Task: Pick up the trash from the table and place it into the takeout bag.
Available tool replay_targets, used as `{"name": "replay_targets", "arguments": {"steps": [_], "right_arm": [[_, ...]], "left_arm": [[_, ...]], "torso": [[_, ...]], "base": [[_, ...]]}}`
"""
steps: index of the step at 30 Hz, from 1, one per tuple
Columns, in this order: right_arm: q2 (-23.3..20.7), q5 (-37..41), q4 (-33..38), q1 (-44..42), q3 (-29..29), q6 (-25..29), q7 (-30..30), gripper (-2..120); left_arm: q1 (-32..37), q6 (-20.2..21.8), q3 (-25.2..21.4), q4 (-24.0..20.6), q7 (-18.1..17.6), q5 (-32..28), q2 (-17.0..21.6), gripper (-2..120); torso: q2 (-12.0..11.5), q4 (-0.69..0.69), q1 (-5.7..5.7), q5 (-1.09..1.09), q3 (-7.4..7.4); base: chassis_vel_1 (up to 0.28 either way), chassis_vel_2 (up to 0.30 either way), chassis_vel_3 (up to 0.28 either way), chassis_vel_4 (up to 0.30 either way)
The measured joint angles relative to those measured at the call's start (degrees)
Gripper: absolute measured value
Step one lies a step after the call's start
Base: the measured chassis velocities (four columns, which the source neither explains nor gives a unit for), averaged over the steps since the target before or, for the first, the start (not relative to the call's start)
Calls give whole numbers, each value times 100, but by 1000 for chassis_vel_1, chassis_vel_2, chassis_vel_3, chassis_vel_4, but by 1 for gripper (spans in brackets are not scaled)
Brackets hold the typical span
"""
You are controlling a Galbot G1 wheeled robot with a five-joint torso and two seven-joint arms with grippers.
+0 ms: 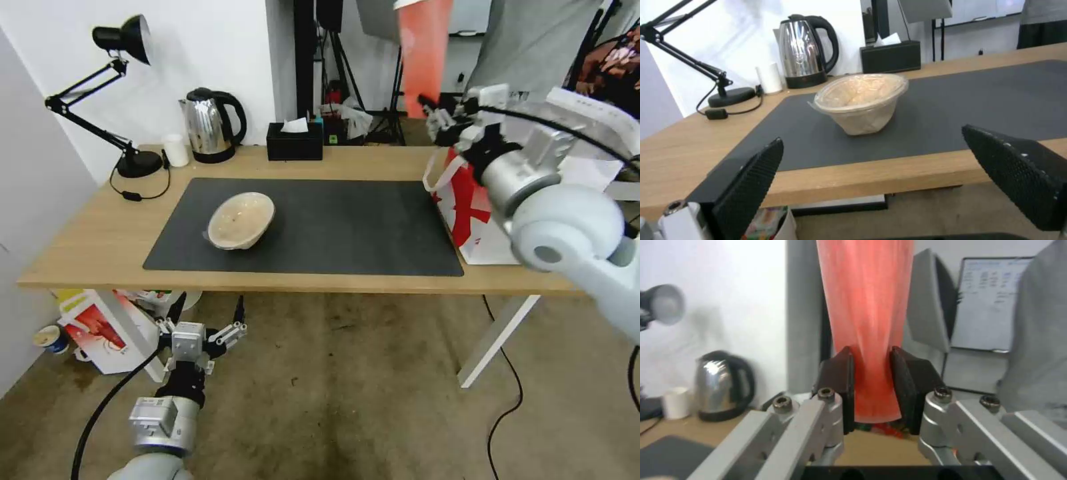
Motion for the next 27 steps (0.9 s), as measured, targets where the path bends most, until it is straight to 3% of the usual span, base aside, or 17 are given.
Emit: {"name": "replay_targets", "arguments": {"steps": [8, 27], "right_arm": [[-228, 17, -494, 12, 409, 27, -148, 17], [-416, -208, -1521, -21, 615, 259, -347, 17]], "left_arm": [[0, 0, 0, 0, 0, 0, 0, 100], [0, 0, 0, 0, 0, 0, 0, 100]], "torso": [[0, 0, 1, -1, 0], [0, 0, 1, 0, 0]], "base": [[0, 0, 0, 0], [0, 0, 0, 0]]}}
